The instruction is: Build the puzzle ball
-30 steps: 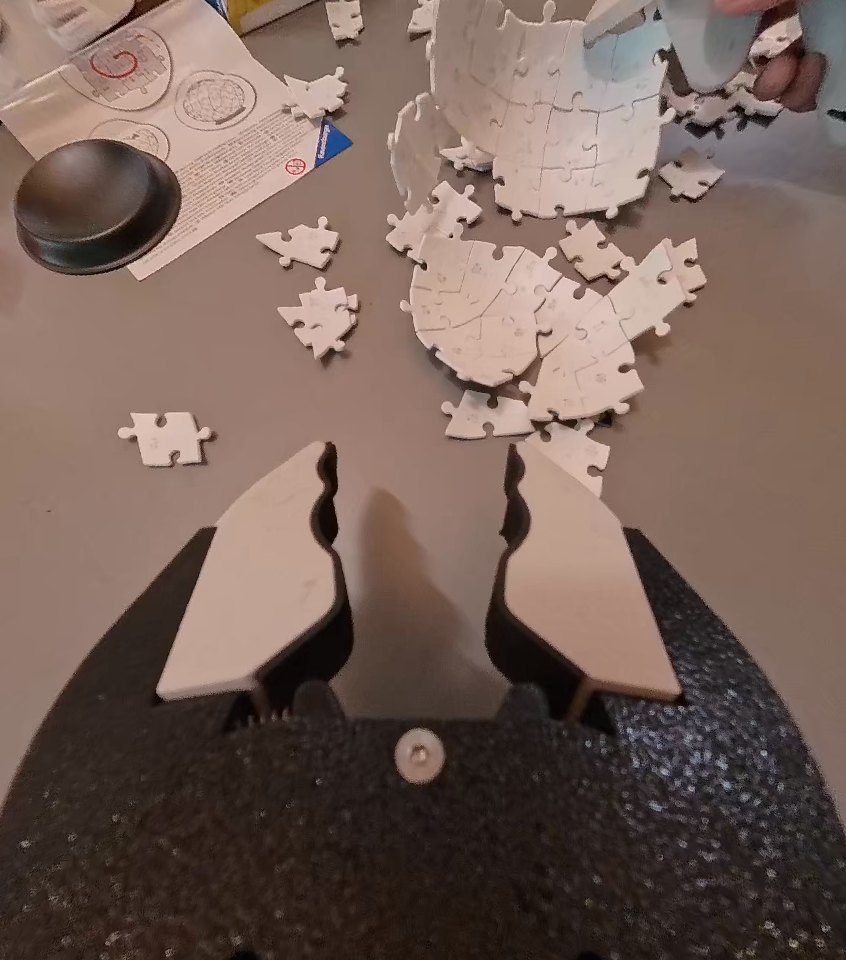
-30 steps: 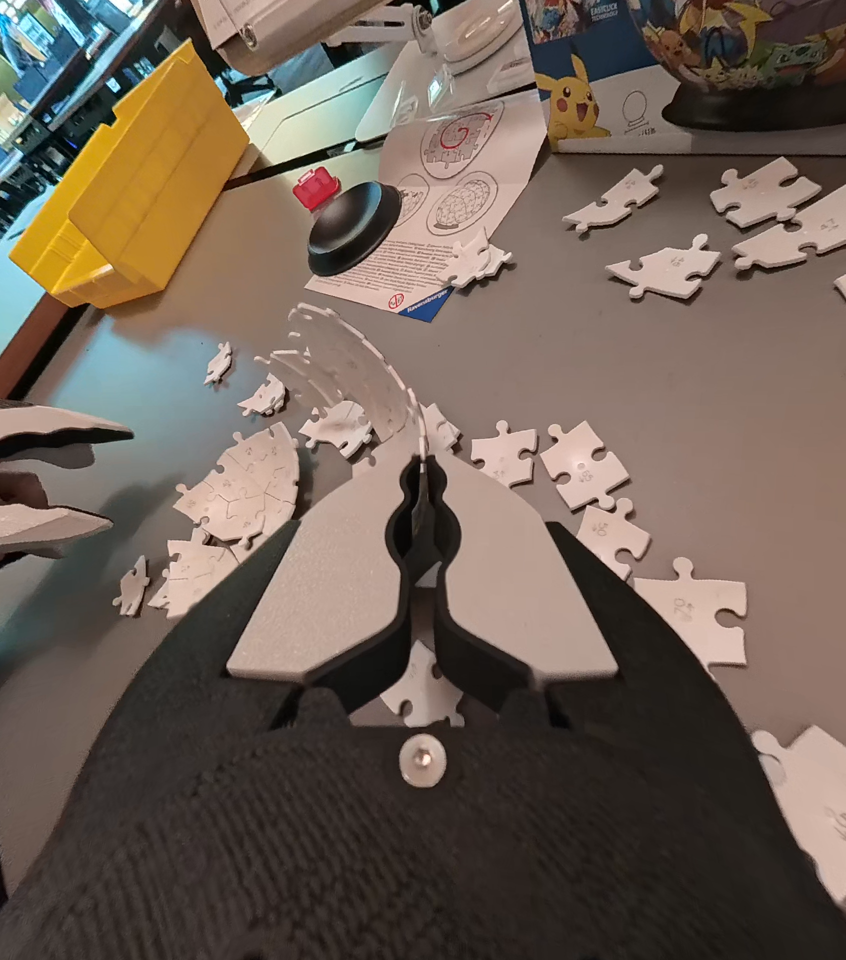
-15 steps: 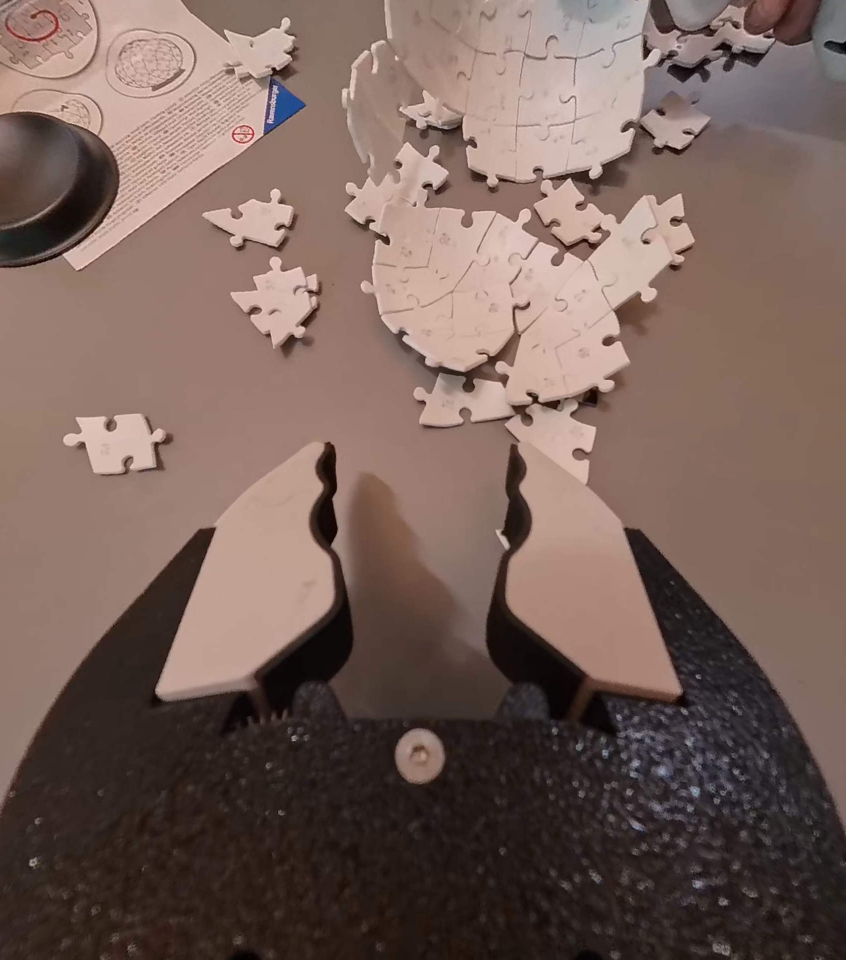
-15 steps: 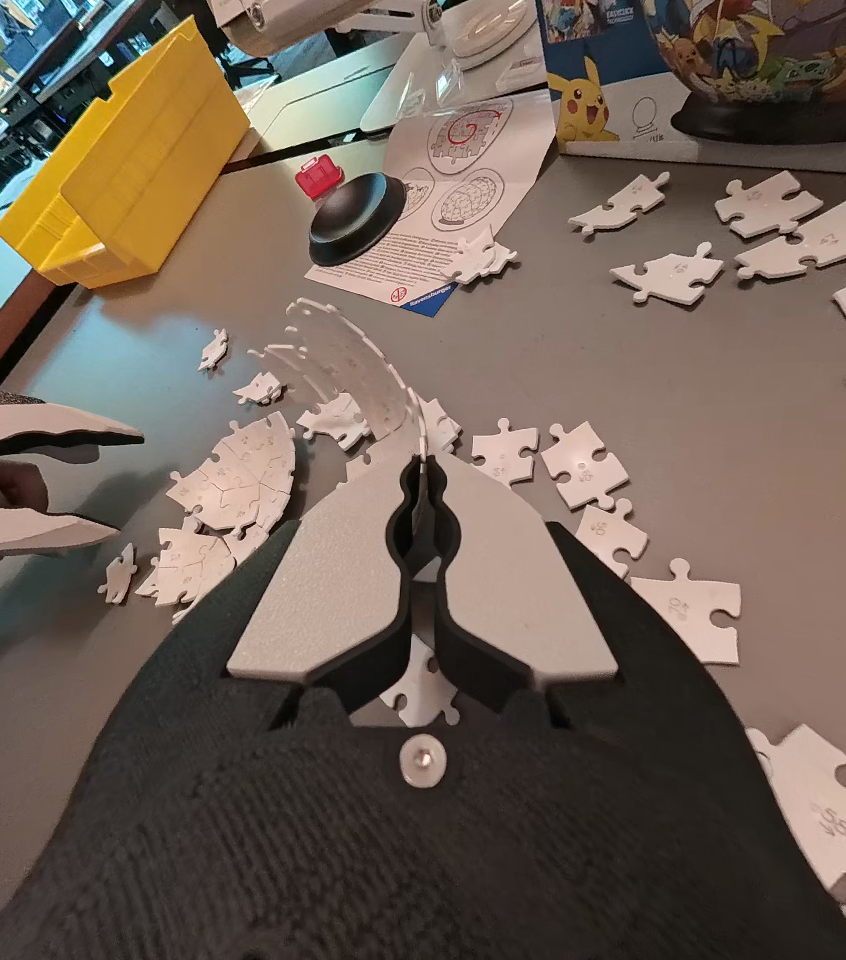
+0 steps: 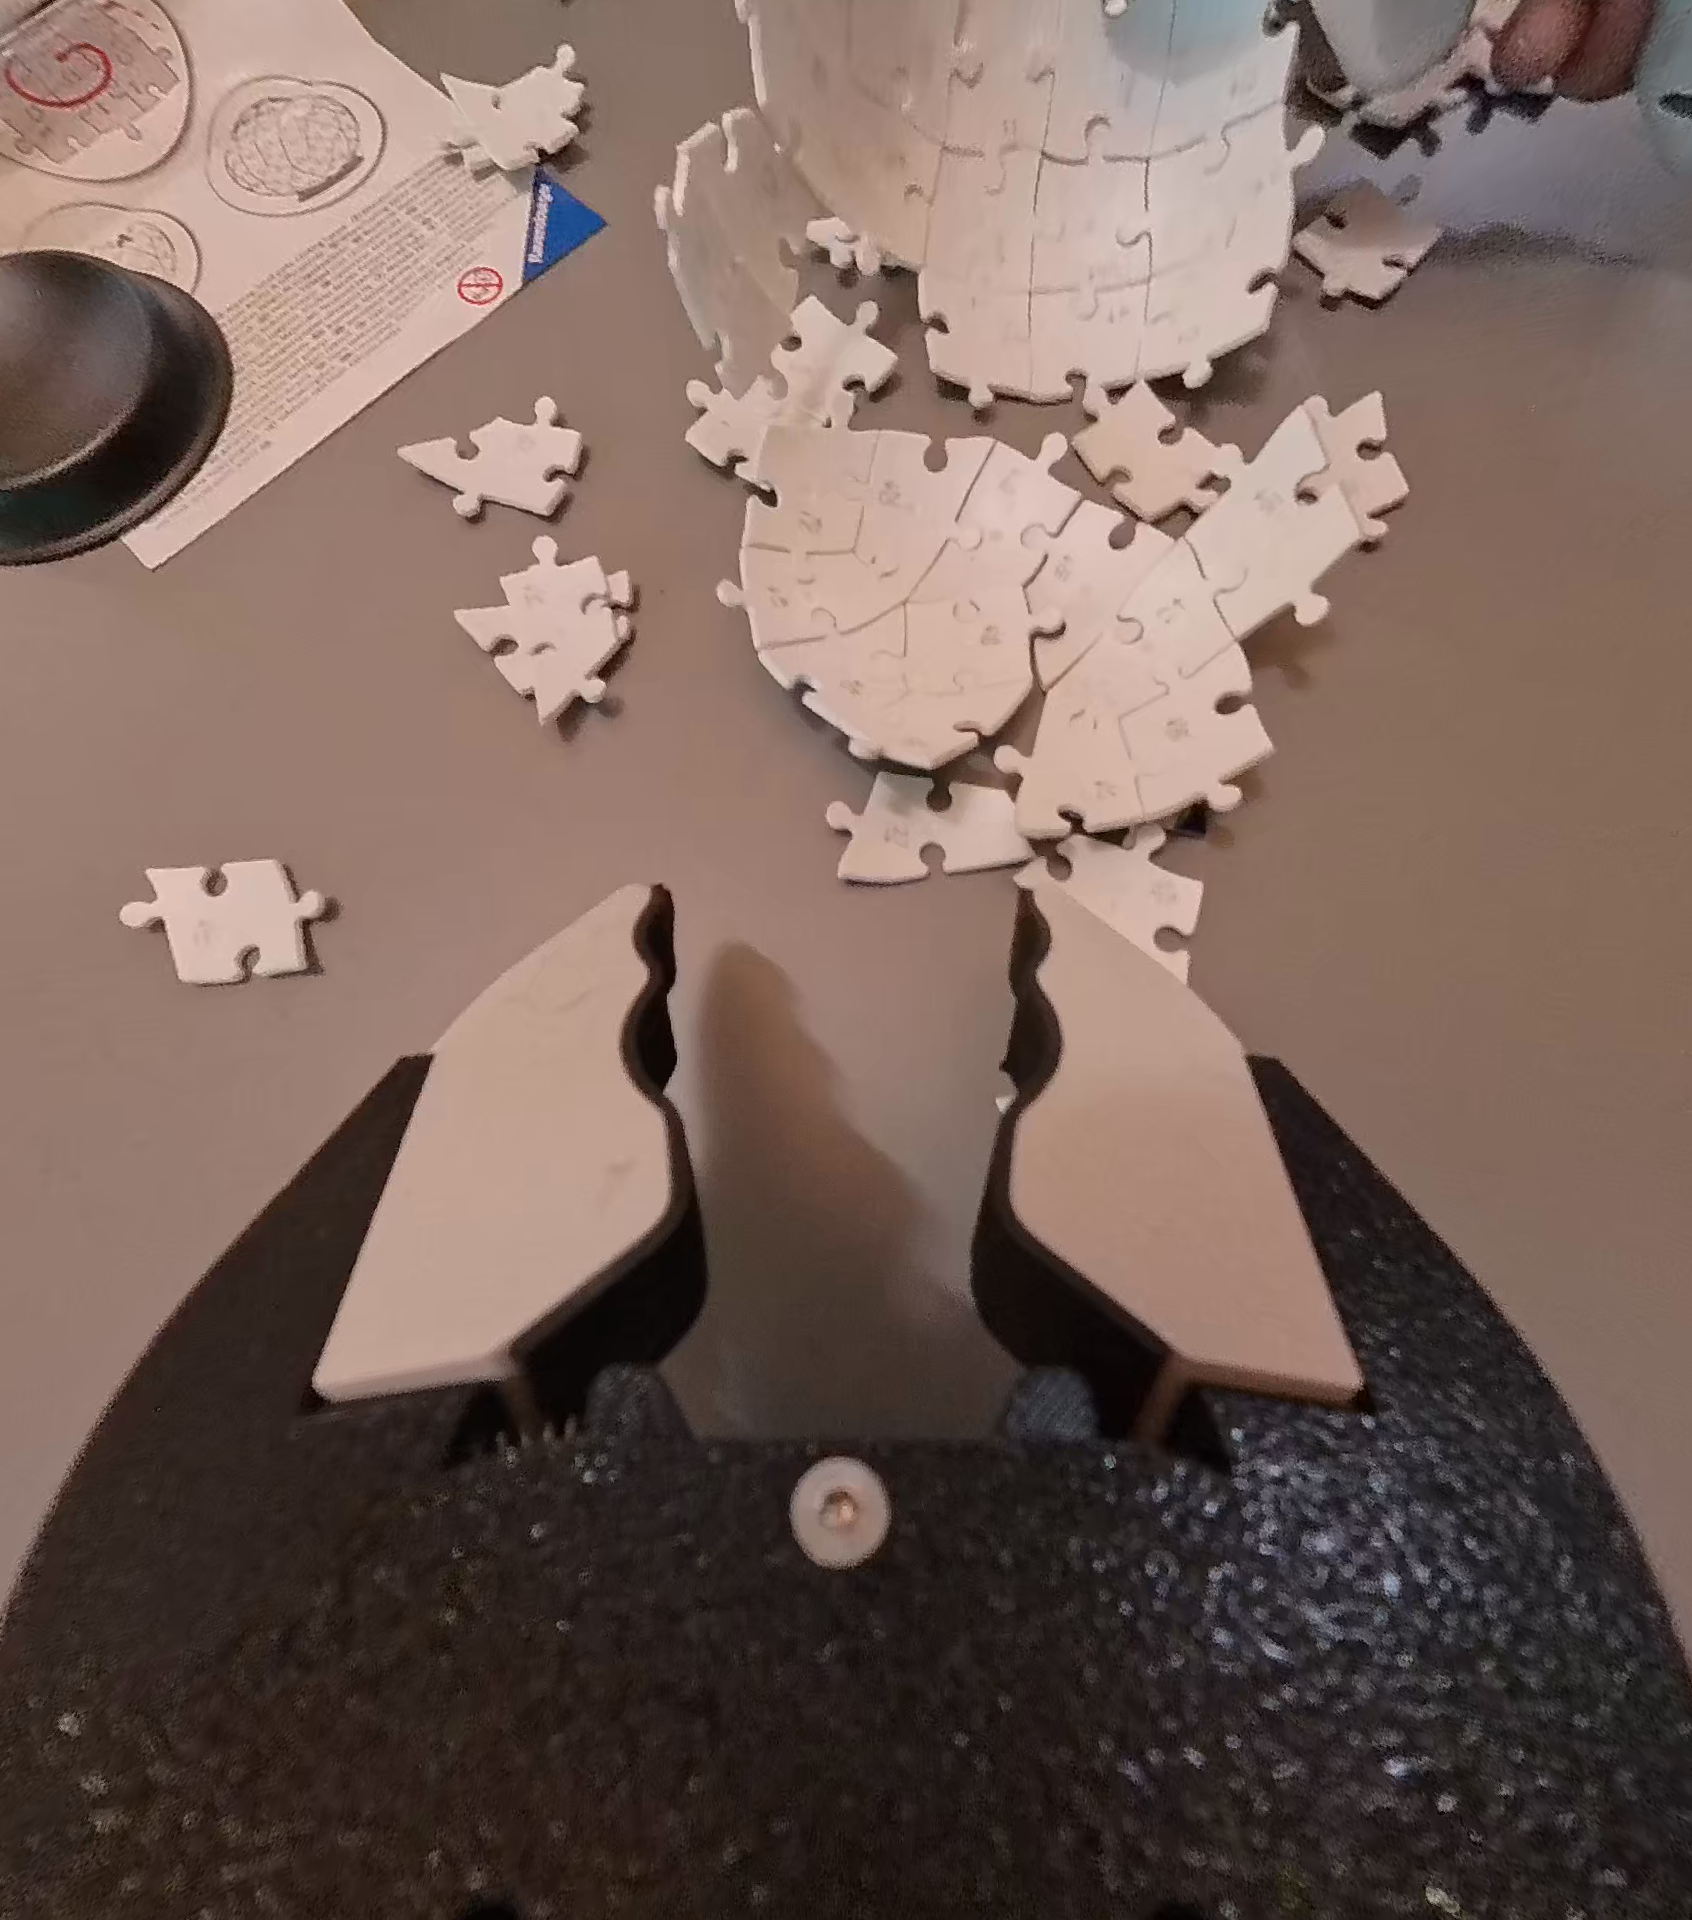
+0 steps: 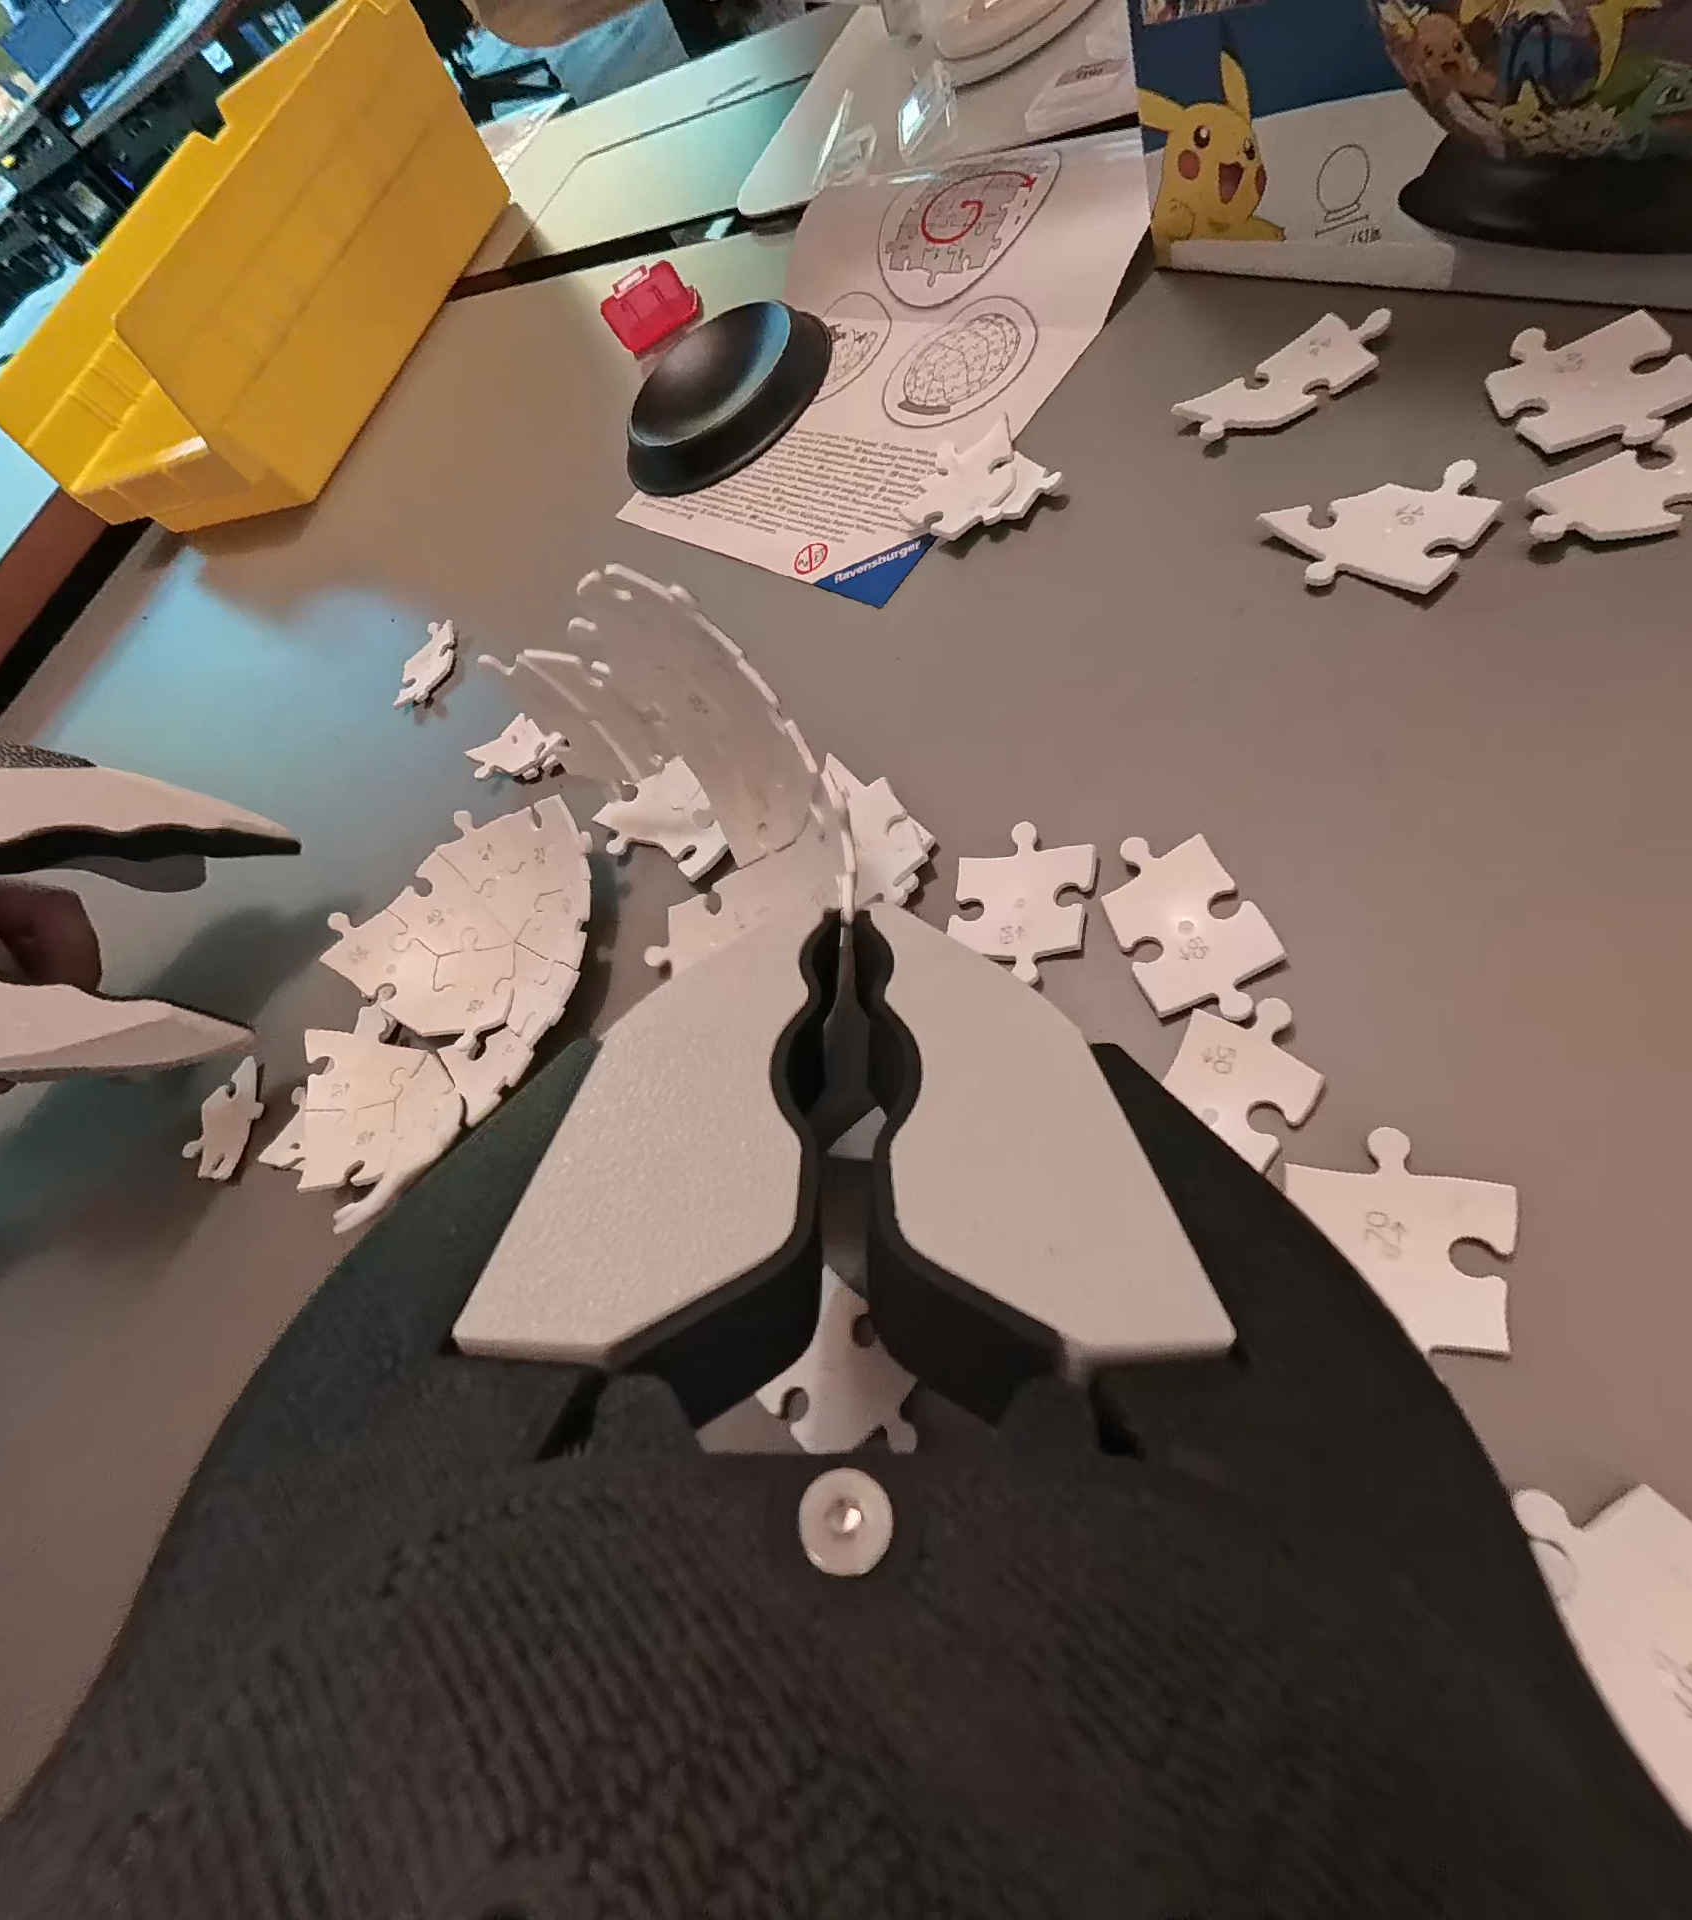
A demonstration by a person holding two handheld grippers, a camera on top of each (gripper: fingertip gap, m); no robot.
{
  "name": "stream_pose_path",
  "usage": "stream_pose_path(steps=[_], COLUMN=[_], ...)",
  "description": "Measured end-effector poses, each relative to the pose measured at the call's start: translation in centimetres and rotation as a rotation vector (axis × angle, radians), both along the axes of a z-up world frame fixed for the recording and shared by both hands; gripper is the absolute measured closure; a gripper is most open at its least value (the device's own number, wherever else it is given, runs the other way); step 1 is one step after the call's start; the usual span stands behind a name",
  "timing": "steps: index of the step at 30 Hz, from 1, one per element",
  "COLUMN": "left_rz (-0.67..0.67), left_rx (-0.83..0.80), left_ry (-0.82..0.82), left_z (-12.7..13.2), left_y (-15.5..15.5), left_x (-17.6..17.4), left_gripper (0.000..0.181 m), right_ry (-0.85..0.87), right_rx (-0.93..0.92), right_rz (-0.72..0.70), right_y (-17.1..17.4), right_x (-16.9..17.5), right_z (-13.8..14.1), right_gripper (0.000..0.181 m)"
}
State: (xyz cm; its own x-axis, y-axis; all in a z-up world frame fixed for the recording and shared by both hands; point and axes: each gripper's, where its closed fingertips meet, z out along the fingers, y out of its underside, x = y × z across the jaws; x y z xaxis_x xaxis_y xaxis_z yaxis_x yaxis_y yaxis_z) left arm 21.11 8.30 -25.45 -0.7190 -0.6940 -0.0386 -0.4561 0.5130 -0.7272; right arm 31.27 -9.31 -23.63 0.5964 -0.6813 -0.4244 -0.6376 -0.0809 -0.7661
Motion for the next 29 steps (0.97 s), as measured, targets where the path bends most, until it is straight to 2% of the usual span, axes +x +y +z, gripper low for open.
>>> stream_pose_path(steps=[1,10,17,20,25,29], left_rz=[0.007,0.09,0.221,0.258,0.307,0.323], left_rx=[-0.005,-0.044,-0.102,-0.102,-0.062,-0.128], left_ry=[-0.002,-0.058,-0.137,-0.173,-0.217,-0.294], left_z=[0.1,1.0,1.8,1.8,1.5,2.9], left_y=[0.0,0.5,2.8,4.0,6.1,6.6], left_x=[0.2,2.1,3.5,3.7,3.3,2.7], left_gripper=[0.12,0.115,0.112,0.112,0.112,0.113], right_ry=[-0.002,-0.055,-0.109,-0.135,-0.227,-0.3], right_rx=[-0.005,-0.109,-0.216,-0.265,-0.376,-0.509], right_rz=[0.003,0.028,0.063,0.084,0.104,0.099], right_y=[0.0,-0.1,0.8,1.3,1.6,0.5], right_x=[0.0,-0.1,-0.3,-0.7,-1.0,-1.4], right_z=[-0.1,-0.9,-1.6,-1.9,-1.8,-0.9], right_gripper=[0.179,0.173,0.165,0.154,0.122,0.097])
